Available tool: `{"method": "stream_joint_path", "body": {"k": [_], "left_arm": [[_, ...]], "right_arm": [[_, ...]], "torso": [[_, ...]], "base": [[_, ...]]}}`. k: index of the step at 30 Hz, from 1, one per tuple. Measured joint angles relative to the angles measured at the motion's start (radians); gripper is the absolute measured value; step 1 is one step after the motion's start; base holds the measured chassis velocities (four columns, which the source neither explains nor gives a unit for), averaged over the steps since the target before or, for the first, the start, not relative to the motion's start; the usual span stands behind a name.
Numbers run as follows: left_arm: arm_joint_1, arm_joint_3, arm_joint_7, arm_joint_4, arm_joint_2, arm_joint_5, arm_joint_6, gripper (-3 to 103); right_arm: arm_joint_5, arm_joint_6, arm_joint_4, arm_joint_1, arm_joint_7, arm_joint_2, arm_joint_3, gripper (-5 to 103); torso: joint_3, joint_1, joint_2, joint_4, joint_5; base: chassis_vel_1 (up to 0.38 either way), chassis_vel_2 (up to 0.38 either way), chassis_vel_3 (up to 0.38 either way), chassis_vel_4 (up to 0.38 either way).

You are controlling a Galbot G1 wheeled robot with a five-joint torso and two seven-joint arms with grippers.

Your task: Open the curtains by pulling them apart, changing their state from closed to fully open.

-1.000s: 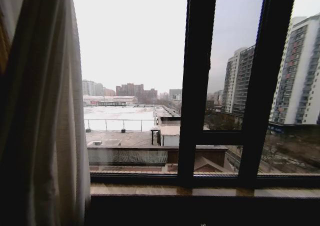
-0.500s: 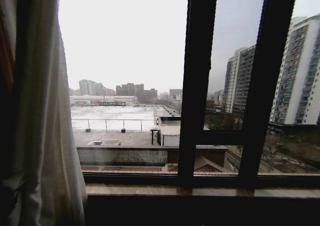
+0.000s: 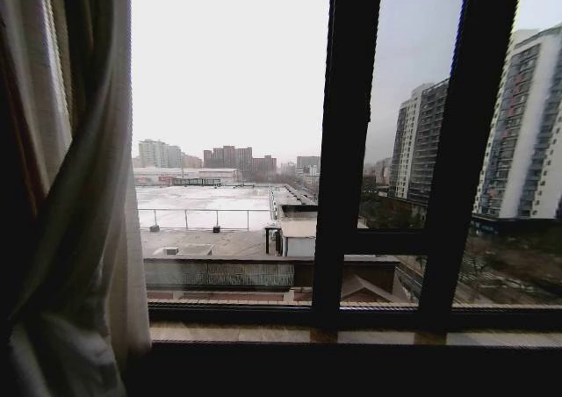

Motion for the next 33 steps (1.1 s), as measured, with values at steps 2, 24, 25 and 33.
{"method": "stream_joint_path", "body": {"k": [2,24,25,33], "left_arm": [[0.004,-0.002,0.005,-0.001,0.001,-0.003,0.000,0],[-0.164,0.135,-0.252,-0.223,-0.178,0.112,0.067,7],[-0.164,0.137,-0.269,-0.252,-0.192,0.118,0.078,12],[-0.163,0.162,-0.439,-0.411,-0.257,0.162,0.121,40]], "right_arm": [[-0.004,0.000,0.003,0.001,0.000,0.000,-0.003,100],[-0.014,-0.002,0.037,-0.024,0.001,0.000,-0.008,100],[-0.014,-0.002,0.038,-0.025,0.001,0.000,-0.008,100],[-0.020,-0.003,0.030,-0.019,0.008,0.000,-0.027,100]], "torso": [[0.000,0.000,0.000,-0.0003,0.0000],[0.000,0.000,0.000,-0.0008,0.0001],[0.000,0.000,0.000,-0.0007,0.0001],[0.000,0.000,0.000,-0.0003,0.0003]], "base": [[0.000,0.000,0.000,0.000],[0.000,0.000,0.000,0.000],[0.000,0.000,0.000,0.000],[0.000,0.000,0.000,0.000]]}}
